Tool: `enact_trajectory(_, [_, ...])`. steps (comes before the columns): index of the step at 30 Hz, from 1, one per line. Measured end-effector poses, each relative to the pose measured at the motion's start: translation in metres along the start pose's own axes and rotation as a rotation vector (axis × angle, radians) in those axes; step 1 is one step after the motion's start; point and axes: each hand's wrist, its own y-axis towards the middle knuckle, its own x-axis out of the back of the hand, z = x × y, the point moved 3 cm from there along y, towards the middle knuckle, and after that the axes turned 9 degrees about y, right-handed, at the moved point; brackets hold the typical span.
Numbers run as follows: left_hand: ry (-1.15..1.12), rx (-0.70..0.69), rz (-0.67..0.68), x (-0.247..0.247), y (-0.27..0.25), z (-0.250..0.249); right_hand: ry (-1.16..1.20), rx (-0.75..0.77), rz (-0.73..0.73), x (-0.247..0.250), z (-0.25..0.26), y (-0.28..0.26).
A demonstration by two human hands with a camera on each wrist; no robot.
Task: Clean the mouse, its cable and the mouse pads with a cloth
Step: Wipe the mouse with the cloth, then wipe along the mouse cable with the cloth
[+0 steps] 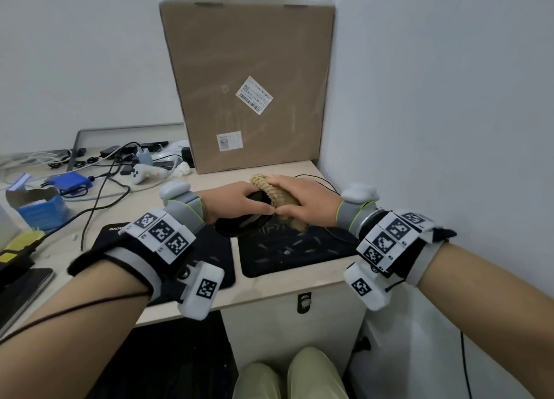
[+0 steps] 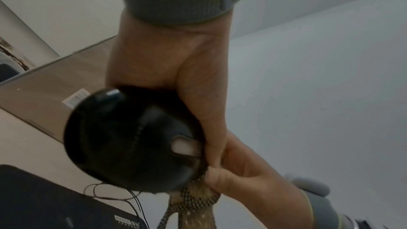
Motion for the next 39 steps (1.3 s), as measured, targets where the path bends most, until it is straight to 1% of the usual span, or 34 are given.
enact_trajectory(3, [-0.033, -0.026, 0.05, 0.004, 0.001, -0.003, -0.119, -0.008, -0.077, 0.003, -0.005, -0.002])
enact_trajectory(7, [-0.077, -0.061, 0.135, 0.002, 0.0, -0.003, -0.246, 0.021, -0.076, 0.0, -0.009, -0.004])
enact_trajectory(10, [-0.188, -0.075, 0.192, 0.0, -0.001, 0.003, -0.232, 0.03, -0.094, -0.001, -0.017, -0.003])
enact_trajectory(14, [-0.322, -0.078, 0.198, 0.01, -0.005, 0.02, -0.175, -0.01, -0.164, 0.009, -0.03, -0.004])
enact_trajectory(18, [-0.484, -0.052, 0.137, 0.028, -0.012, 0.049, -0.068, -0.167, -0.269, 0.032, -0.058, -0.014])
enact_trajectory(21, [-0.601, -0.039, 0.082, 0.038, -0.02, 0.072, -0.057, -0.309, -0.358, 0.049, -0.081, -0.025])
enact_trajectory(24, [-0.708, 0.042, -0.008, 0.039, -0.023, 0.083, -0.026, -0.486, -0.426, 0.06, -0.101, -0.031])
enact_trajectory(26, [-0.755, 0.089, -0.073, 0.038, -0.018, 0.086, 0.016, -0.61, -0.442, 0.062, -0.108, -0.026])
enact_trajectory(28, [-0.867, 0.137, -0.113, 0.035, -0.008, 0.086, 0.099, -0.68, -0.432, 0.061, -0.112, -0.015])
enact_trajectory(29, [-0.951, 0.163, -0.128, 0.034, -0.001, 0.087, 0.188, -0.707, -0.439, 0.06, -0.112, -0.009])
enact_trajectory(30, [-1.031, 0.191, -0.144, 0.033, 0.007, 0.088, 0.339, -0.73, -0.461, 0.059, -0.112, -0.004])
enact_trajectory(32, [-1.156, 0.232, -0.173, 0.031, 0.028, 0.092, 0.739, -0.819, -0.495, 0.057, -0.113, 0.008])
enact_trajectory(34, [-1.201, 0.259, -0.187, 0.027, 0.045, 0.091, 0.979, -0.882, -0.471, 0.056, -0.115, 0.018])
enact_trajectory(36, [-1.206, 0.31, -0.214, 0.023, 0.066, 0.094, 1.093, -0.885, -0.439, 0.06, -0.121, 0.034])
enact_trajectory(39, [-1.201, 0.401, -0.243, 0.016, 0.101, 0.104, 1.137, -0.898, -0.431, 0.061, -0.137, 0.057])
